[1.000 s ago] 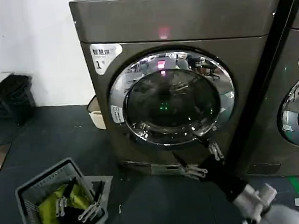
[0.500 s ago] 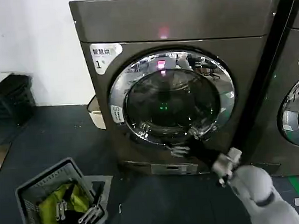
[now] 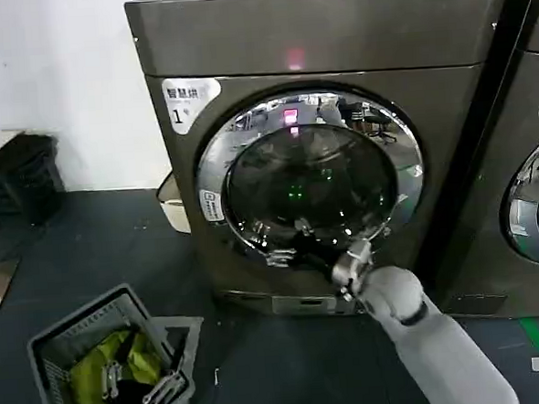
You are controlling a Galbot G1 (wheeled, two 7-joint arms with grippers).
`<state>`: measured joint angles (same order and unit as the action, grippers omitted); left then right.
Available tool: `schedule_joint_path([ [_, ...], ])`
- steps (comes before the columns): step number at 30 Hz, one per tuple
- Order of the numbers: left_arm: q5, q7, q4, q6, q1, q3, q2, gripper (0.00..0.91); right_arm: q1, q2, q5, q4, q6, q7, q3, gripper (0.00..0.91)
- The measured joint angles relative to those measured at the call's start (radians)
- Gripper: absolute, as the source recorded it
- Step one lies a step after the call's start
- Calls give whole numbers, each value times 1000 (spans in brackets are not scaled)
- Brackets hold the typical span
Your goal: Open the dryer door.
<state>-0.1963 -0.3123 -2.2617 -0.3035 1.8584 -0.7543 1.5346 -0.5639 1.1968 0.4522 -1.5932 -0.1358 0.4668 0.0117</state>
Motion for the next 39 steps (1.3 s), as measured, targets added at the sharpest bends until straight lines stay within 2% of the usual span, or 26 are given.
schedule_joint_path([
  [20, -29, -21, 3, 32, -15, -23, -2, 907, 172, 152, -5, 249, -3, -8, 109, 907],
  [30, -105, -38, -6, 121, -53, -72, -19, 907, 190, 179, 10, 275, -29, 1, 126, 907],
  [34, -134, -34, -2, 174, -78, -93, -32, 907, 178, 169, 32, 254, -73, 29, 119, 907],
  [37, -162, -30, -10, 200, -95, -107, -51, 907, 157, 155, 81, 218, -146, 73, 104, 907],
  [39, -187, -18, -16, 220, -111, -122, -68, 907, 146, 151, 104, 199, -169, 106, 95, 907],
])
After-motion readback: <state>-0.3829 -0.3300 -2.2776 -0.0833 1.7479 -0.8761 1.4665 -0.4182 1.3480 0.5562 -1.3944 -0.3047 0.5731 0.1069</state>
